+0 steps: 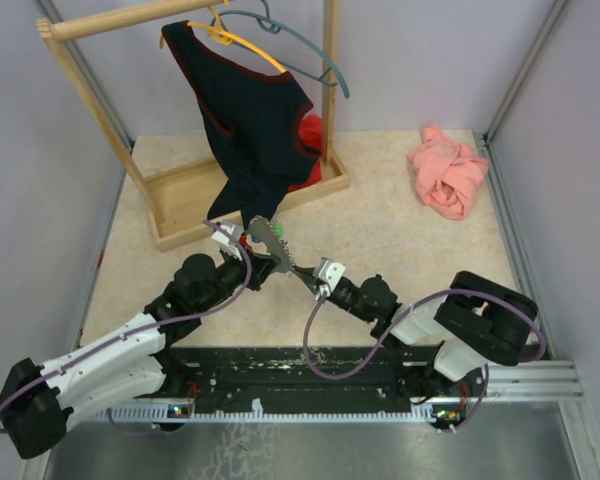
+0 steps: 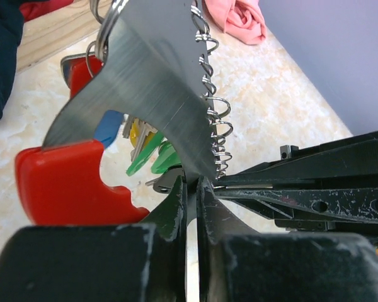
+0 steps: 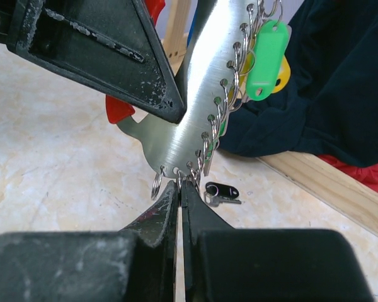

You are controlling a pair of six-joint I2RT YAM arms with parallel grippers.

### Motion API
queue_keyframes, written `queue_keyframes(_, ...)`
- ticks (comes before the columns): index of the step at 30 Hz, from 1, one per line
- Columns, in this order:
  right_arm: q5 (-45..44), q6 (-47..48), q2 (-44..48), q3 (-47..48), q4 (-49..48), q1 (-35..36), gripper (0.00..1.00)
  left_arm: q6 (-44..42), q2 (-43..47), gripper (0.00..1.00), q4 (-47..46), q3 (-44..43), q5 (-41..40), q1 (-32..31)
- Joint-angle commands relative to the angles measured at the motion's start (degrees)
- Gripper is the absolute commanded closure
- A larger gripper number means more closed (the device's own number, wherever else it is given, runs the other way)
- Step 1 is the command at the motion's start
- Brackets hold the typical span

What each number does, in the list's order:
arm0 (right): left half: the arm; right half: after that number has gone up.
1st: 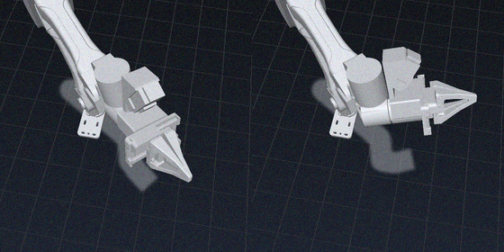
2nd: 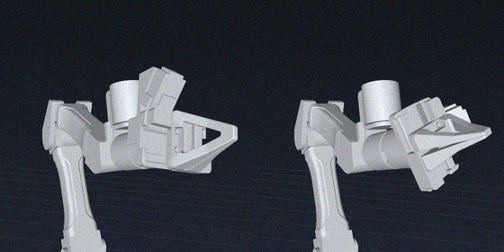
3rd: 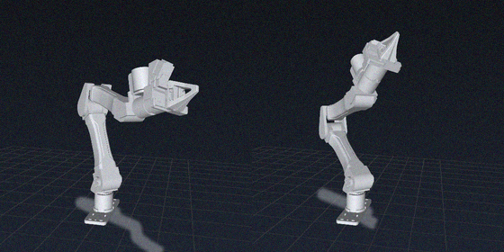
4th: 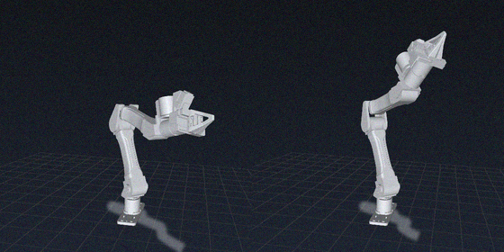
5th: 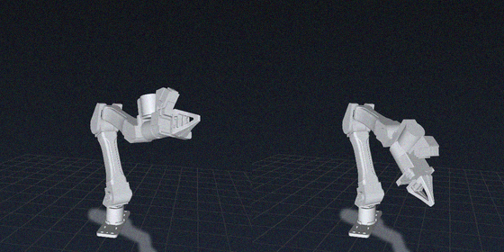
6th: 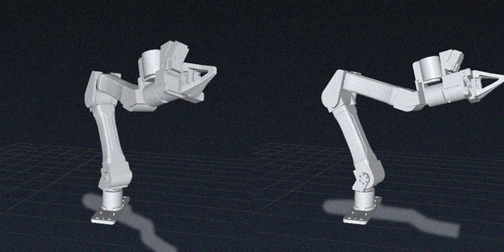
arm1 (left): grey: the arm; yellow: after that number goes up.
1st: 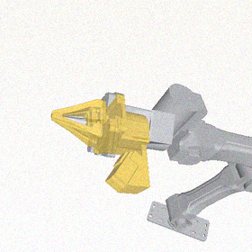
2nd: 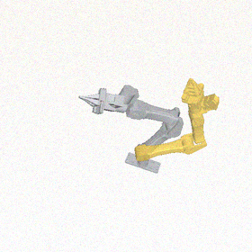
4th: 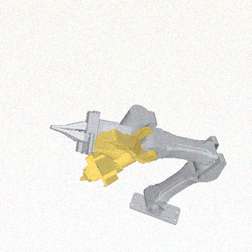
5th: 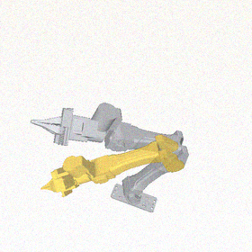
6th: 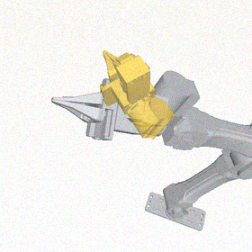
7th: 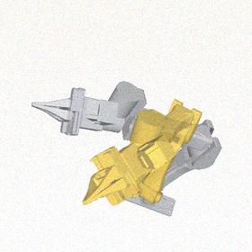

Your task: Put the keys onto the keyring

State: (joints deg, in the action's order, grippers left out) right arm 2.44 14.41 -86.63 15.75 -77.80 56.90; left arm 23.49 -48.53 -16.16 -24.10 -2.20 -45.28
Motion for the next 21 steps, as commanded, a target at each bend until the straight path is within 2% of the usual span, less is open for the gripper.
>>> queue_keyframes(1,2.7,1.2,5.7,0.0,1.7,0.8,1.00,5.7,1.8,0.91,1.3,1.5,-5.6,-0.2)
queue_keyframes(8,9.5,2.1,11.7,2.2,12.2,0.6,1.00,12.0,1.1,0.75,1.0,5.1,-3.6,-0.2)
queue_keyframes(13,14.0,0.8,14.6,4.3,19.9,-1.1,1.00,15.2,3.7,0.59,5.0,7.9,-7.6,-0.2)
queue_keyframes(21,21.8,-3.1,12.4,7.6,26.5,-5.8,1.00,13.5,10.8,0.53,7.7,10.7,-8.5,-0.2)
